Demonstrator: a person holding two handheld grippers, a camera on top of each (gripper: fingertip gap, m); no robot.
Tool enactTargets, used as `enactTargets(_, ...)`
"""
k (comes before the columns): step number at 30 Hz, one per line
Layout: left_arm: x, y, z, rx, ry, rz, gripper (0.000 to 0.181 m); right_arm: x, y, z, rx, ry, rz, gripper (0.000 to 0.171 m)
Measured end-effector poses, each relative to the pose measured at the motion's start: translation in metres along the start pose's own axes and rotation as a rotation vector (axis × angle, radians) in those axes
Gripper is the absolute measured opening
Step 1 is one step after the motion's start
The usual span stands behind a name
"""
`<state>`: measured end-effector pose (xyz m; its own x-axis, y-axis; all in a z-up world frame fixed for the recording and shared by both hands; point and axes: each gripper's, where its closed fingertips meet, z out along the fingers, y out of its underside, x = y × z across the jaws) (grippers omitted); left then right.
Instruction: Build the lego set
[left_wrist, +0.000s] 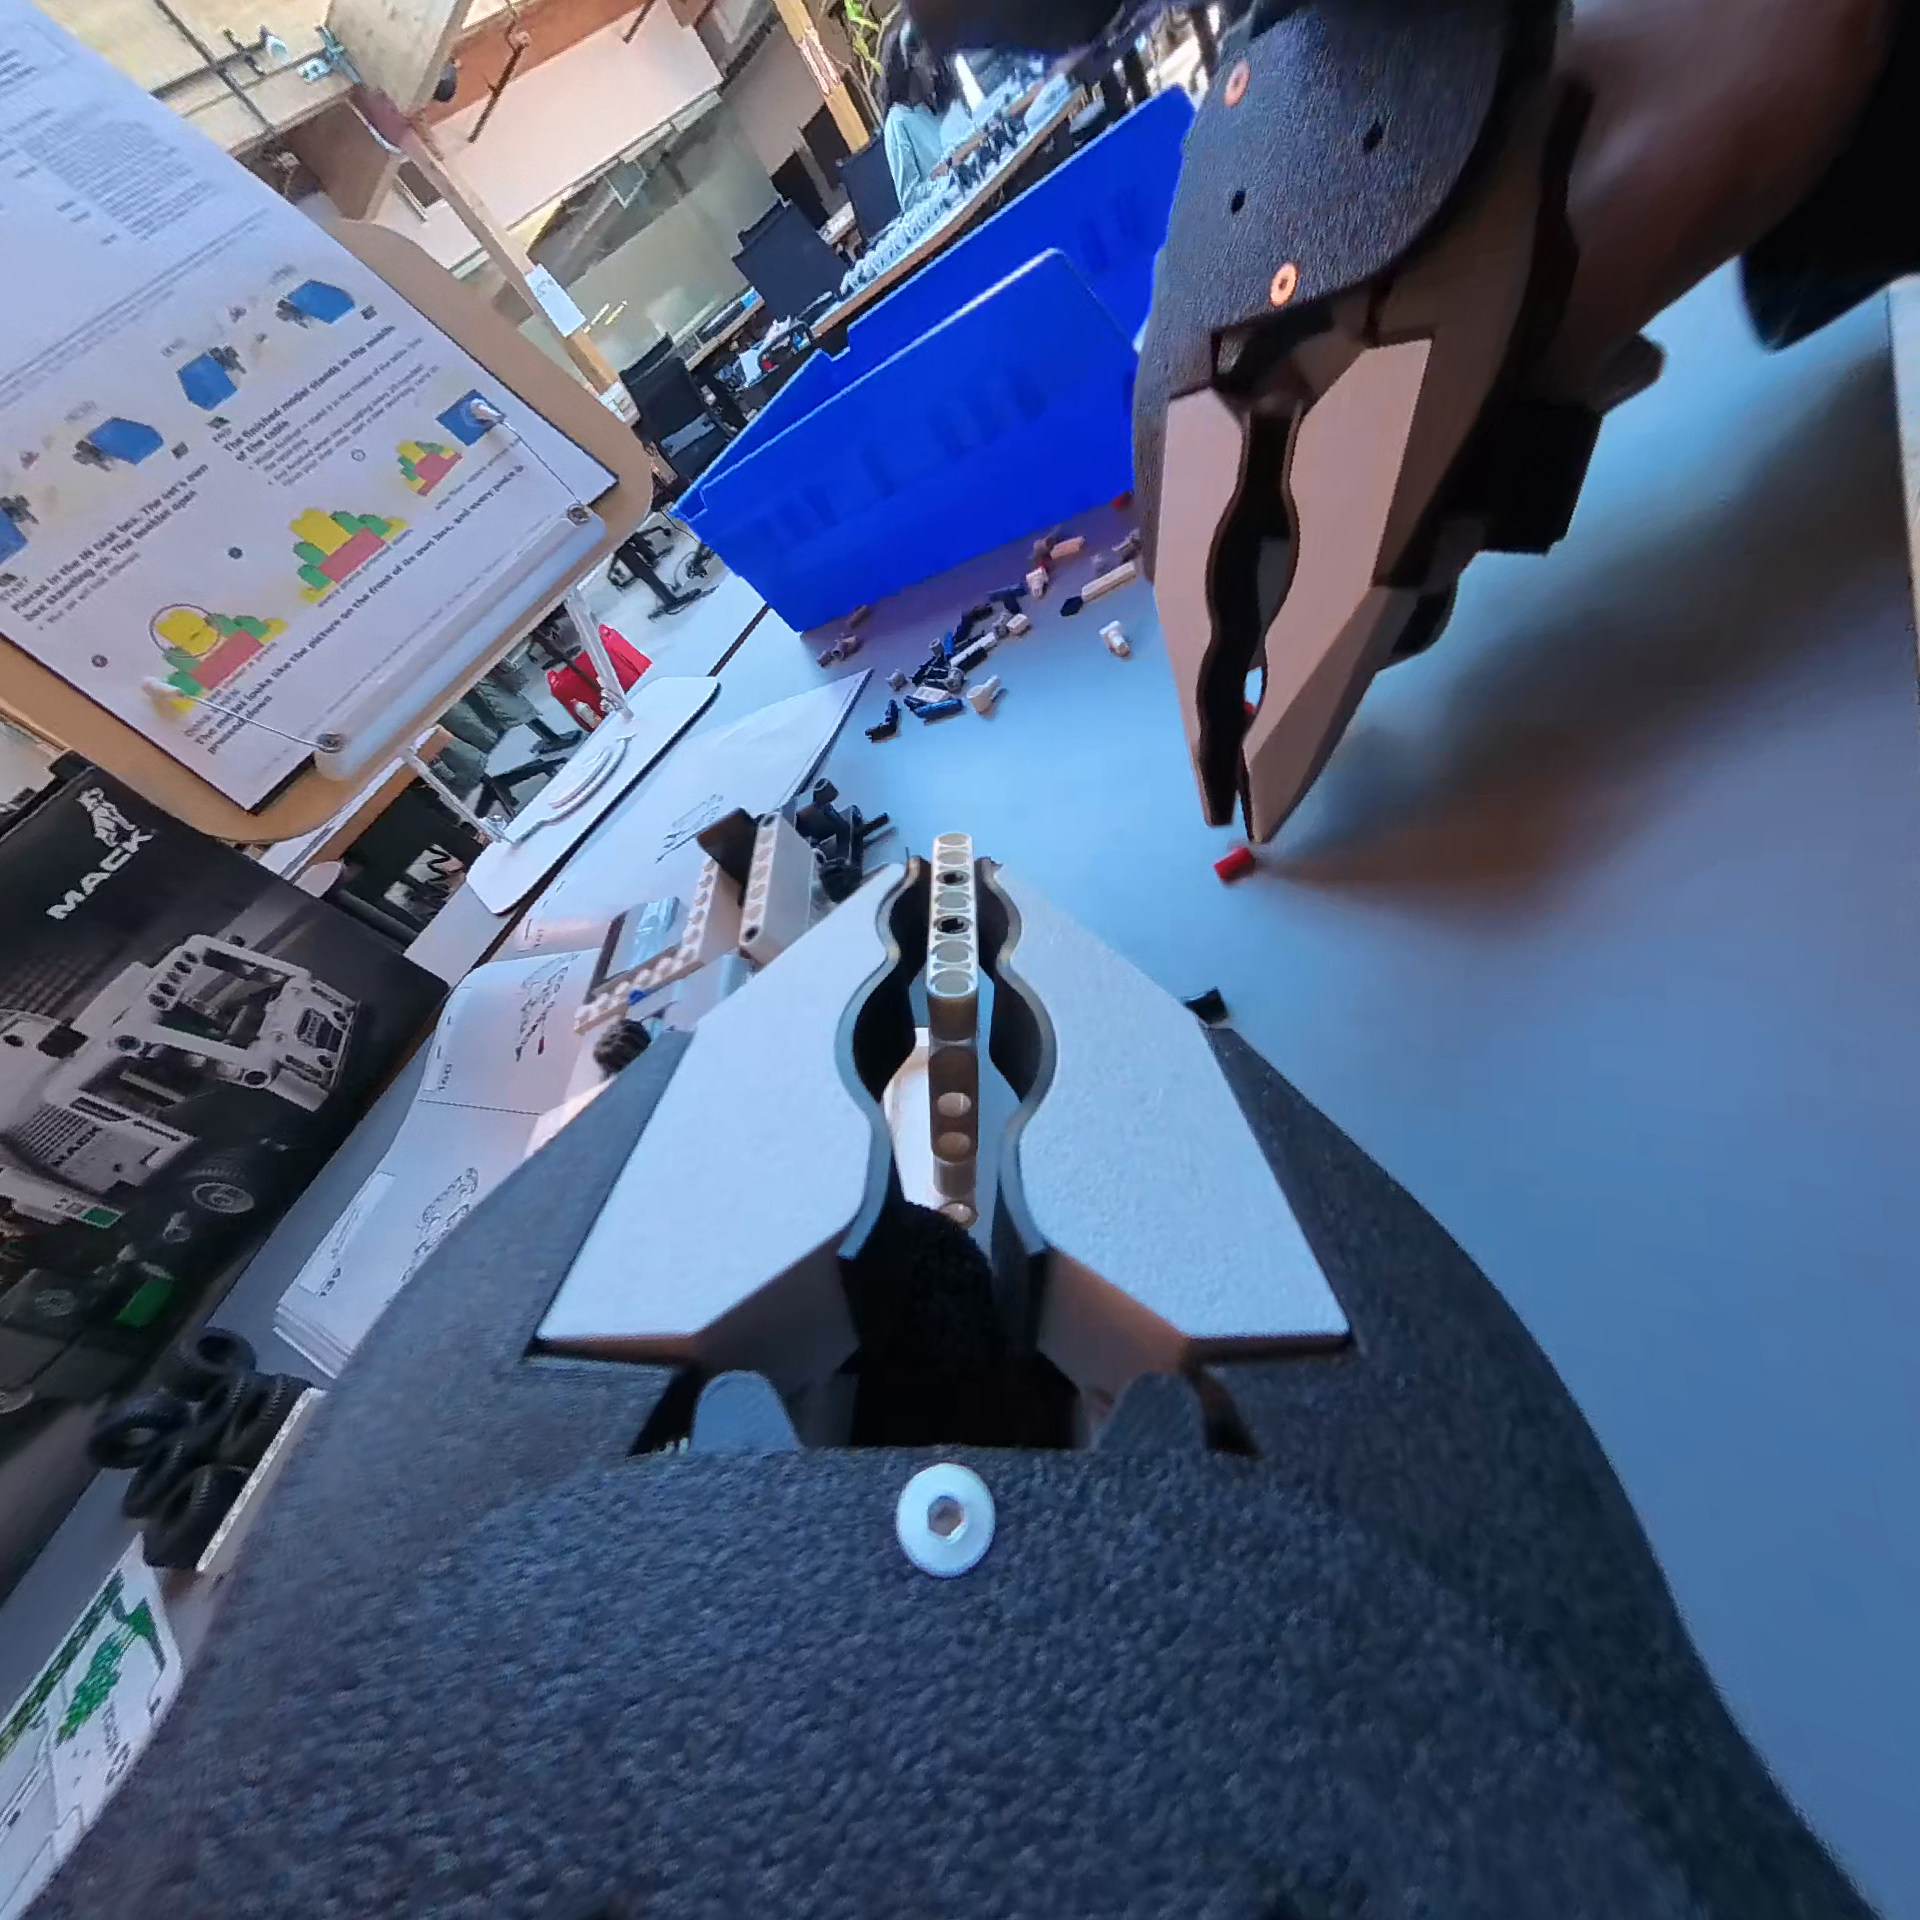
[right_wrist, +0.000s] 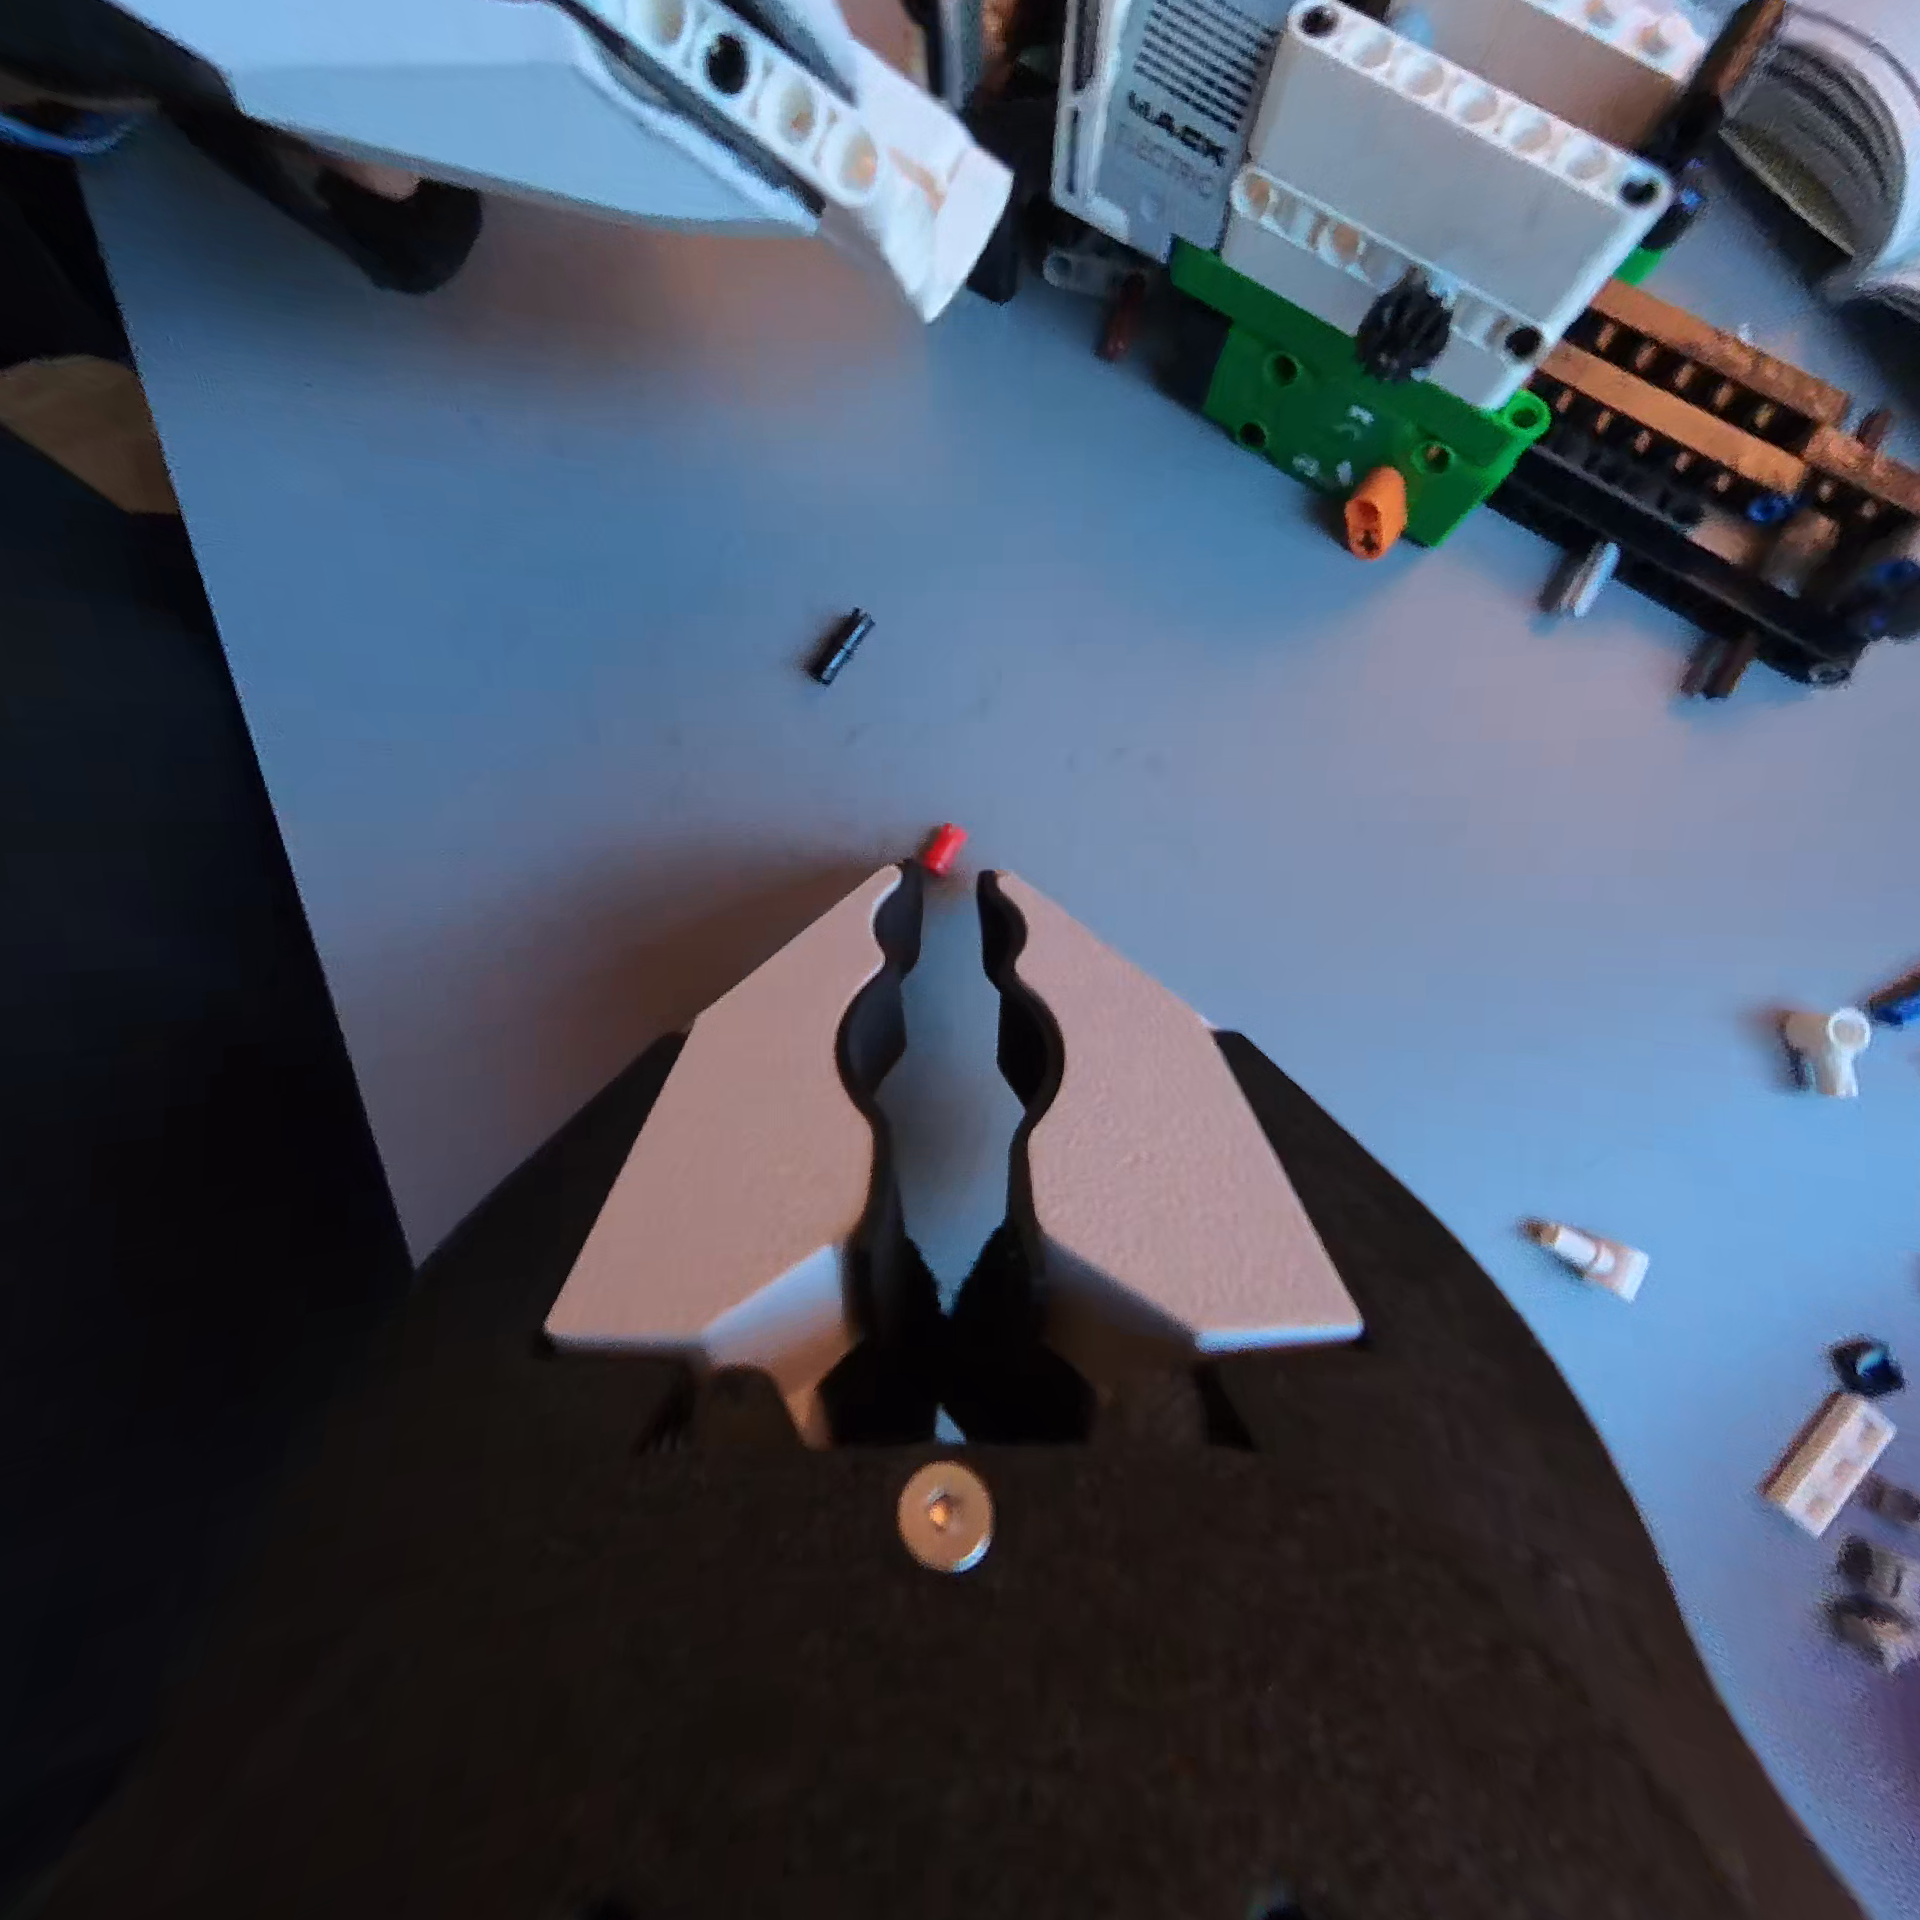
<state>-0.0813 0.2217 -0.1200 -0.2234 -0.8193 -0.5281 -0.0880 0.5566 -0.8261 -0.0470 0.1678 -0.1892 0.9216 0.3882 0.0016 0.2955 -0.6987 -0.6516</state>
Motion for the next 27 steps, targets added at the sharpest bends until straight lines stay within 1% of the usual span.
enactTargets(4, 0.003, 0.000, 0.000, -0.001, 0.001, 0.010, 0.006, 0.001, -0.001, -0.001, 0.066, 0.086, 0.134, 0.011)
enactTargets(6, 0.002, -0.001, -0.001, 0.004, -0.007, 0.012, 0.005, -0.004, -0.001, 0.000, 0.089, 0.113, 0.201, 0.014)
enactTargets(13, -0.002, -0.003, -0.003, 0.034, -0.005, -0.037, 0.005, -0.011, -0.007, 0.003, 0.187, 0.257, 0.428, 0.017)
enactTargets(16, -0.002, -0.004, -0.003, 0.043, 0.003, -0.046, 0.005, -0.009, -0.007, 0.005, 0.160, 0.335, 0.413, 0.018)
enactTargets(18, -0.002, -0.005, -0.003, 0.048, 0.009, -0.047, 0.005, -0.014, -0.010, 0.010, 0.150, 0.323, 0.413, 0.018)
enactTargets(22, -0.001, -0.005, -0.004, 0.055, 0.016, -0.053, 0.005, -0.010, -0.007, 0.010, 0.118, 0.412, 0.358, 0.011)
enactTargets(27, 0.000, -0.005, -0.004, 0.053, 0.022, -0.045, 0.005, -0.008, -0.008, 0.011, 0.115, 0.413, 0.347, 0.005)
